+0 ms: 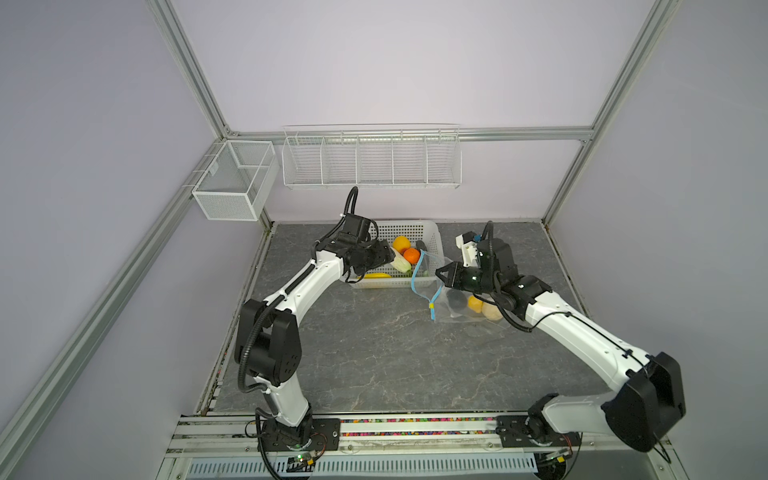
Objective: Place the food in the zip-top bag and seal the zipper
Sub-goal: 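Withdraw the open left gripper from the bag toward the basket, then lower the open left gripper into the basket over the yellow elongated fruit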
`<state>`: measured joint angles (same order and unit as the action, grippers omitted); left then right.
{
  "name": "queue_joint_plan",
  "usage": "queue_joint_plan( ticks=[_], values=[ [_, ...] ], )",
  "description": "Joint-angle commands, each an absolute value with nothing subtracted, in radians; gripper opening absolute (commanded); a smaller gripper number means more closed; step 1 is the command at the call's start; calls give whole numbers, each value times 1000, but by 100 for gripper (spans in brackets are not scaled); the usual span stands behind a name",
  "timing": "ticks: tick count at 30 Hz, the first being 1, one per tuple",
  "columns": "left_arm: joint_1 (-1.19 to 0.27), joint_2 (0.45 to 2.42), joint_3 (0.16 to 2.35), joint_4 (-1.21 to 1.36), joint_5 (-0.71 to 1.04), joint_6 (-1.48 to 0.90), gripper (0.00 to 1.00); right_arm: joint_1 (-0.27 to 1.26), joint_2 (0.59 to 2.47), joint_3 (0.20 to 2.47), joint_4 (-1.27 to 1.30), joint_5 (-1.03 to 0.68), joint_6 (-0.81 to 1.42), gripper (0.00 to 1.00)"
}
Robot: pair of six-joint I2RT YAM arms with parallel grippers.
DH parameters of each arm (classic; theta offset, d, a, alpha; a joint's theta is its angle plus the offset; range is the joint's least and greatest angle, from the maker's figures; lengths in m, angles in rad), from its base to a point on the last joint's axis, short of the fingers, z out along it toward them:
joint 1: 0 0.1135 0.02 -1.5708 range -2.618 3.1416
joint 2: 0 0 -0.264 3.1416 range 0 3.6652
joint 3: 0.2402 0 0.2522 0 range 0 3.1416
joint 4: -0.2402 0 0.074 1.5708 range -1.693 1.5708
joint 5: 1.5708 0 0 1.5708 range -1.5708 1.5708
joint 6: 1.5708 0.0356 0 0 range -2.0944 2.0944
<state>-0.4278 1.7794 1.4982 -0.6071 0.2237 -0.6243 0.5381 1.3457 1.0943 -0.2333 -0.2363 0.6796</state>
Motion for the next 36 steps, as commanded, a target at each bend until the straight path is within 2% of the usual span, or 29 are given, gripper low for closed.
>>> queue_joint_plan(
  ticks=[1,14,28,36],
  values=[
    [-410,1821,1549,-697,228,-600,82,533,1335,1120,-262,-249,658,7],
    [-405,2049,1794,-916,186,-592,82,524,1364,1124,-232,-283,653,6],
    [-406,2100,1855,-1019,196,-597,83,507,1363,1099,-214,-294,646,6],
    [-405,2177,1962,-1133,181,-577,83,502,1361,1081,-186,-290,657,6]
  ],
)
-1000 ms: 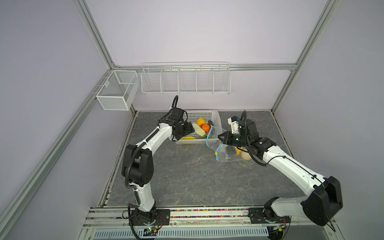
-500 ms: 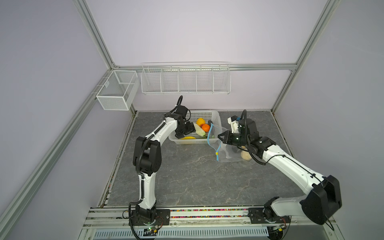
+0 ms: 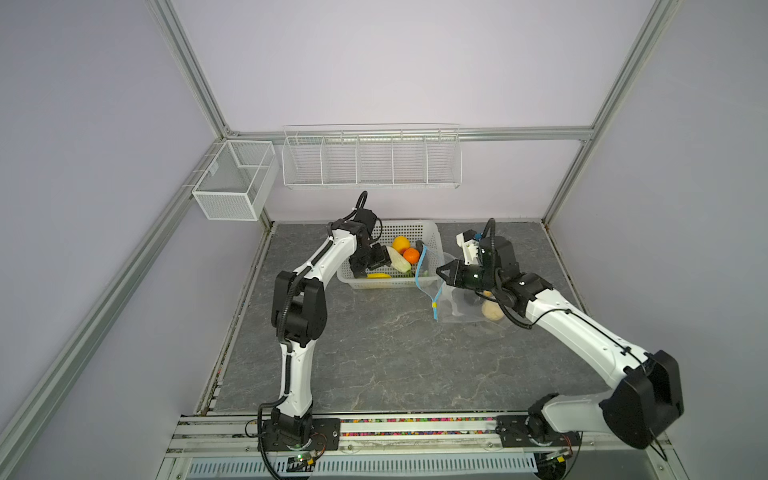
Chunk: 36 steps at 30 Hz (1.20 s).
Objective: Place the food in the zip-top bag and seal the zipper
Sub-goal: 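Lower the open left gripper into the basket over the yellow elongated fruit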
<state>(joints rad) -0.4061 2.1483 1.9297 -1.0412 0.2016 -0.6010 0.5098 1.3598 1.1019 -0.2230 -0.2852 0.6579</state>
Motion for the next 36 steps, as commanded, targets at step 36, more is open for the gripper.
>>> queue_joint_plan(
  ticks=[36],
  values=[
    [-449,2230,2148,-1173,57,-553,81,508,1424,1148,-246,-281,644,6]
  ],
)
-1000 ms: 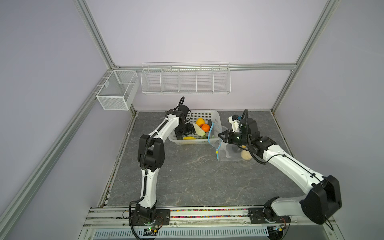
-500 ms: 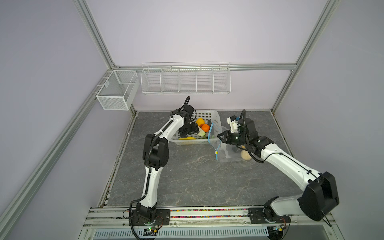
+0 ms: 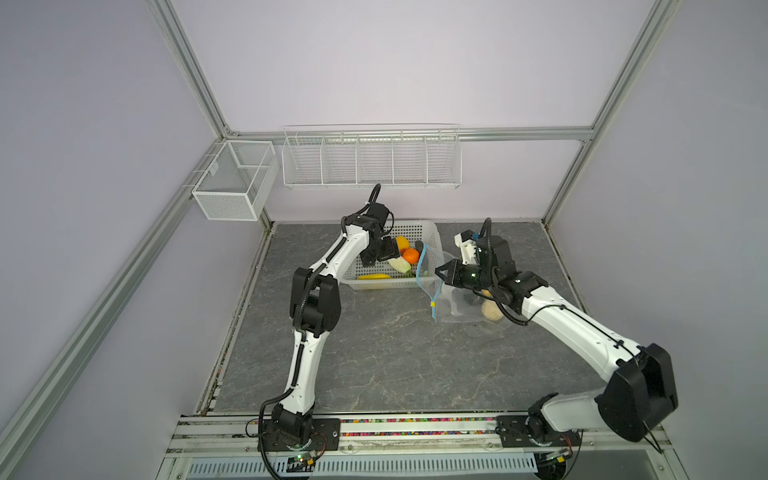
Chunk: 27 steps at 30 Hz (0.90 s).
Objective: Place the food in the zip-top bag and seal the zipper
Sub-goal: 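Lower the open left gripper into the basket over the yellow elongated fruit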
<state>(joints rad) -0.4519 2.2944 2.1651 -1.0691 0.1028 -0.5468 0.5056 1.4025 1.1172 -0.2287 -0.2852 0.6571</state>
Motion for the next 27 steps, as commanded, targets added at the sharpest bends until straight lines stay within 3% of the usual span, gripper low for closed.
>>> queue_joint_plan(
  ticks=[1,7,27],
  values=[
    [-451,2219,2151,-1198,65,-574,80,509,1429,1157,-250,-287,643,6],
    [-455,2235,2201,-1321,-55,-760,77,518,1436,1178,-244,-288,647,6],
    [-483,2343,2206,-1313,12,-916,81,518,1396,1105,-187,-293,663,6]
  ],
)
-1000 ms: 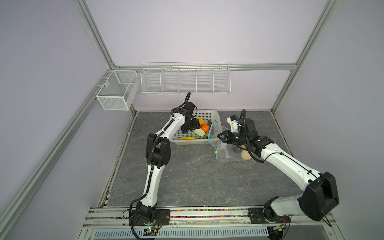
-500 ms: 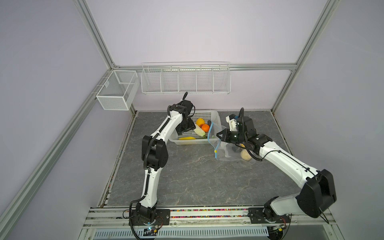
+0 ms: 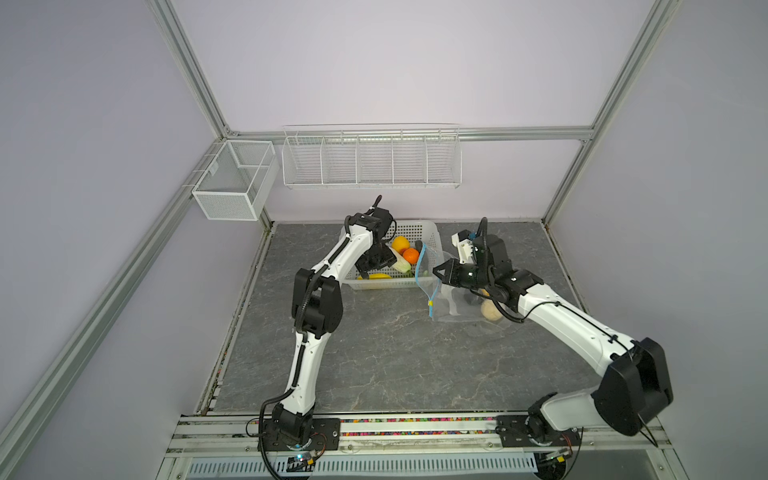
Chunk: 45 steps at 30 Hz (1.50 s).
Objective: Place the food in the zip-top bag and seal the zipper
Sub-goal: 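Lower the open left gripper into the basket over the yellow elongated fruit, then align the left gripper on the yellow fruit and close on it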
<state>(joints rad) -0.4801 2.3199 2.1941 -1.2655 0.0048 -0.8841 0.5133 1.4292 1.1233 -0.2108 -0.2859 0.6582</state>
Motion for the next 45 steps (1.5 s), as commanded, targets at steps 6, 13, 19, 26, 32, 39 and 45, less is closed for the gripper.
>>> queue_joint_plan(
  ticks=[6,13,19,26,32,39,45],
  values=[
    [-483,2376,2230,-1311,16,-913,82,518,1405,1101,-181,-297,663,7],
    [-483,2409,2248,-1270,35,-904,81,517,1411,1109,-183,-298,664,7],
    [-485,2455,2364,-1265,14,-863,81,520,1412,1109,-185,-292,666,7],
    [-483,2483,2446,-1220,2,-796,81,526,1410,1112,-192,-284,665,7],
    [-486,2375,2373,-1197,-55,-735,81,530,1416,1129,-205,-278,656,7],
    [-512,2217,2135,-1146,-94,-719,81,534,1448,1137,-187,-293,663,7],
    [-509,2157,1940,-1011,-27,-737,76,539,1461,1156,-207,-298,654,6]
  ],
)
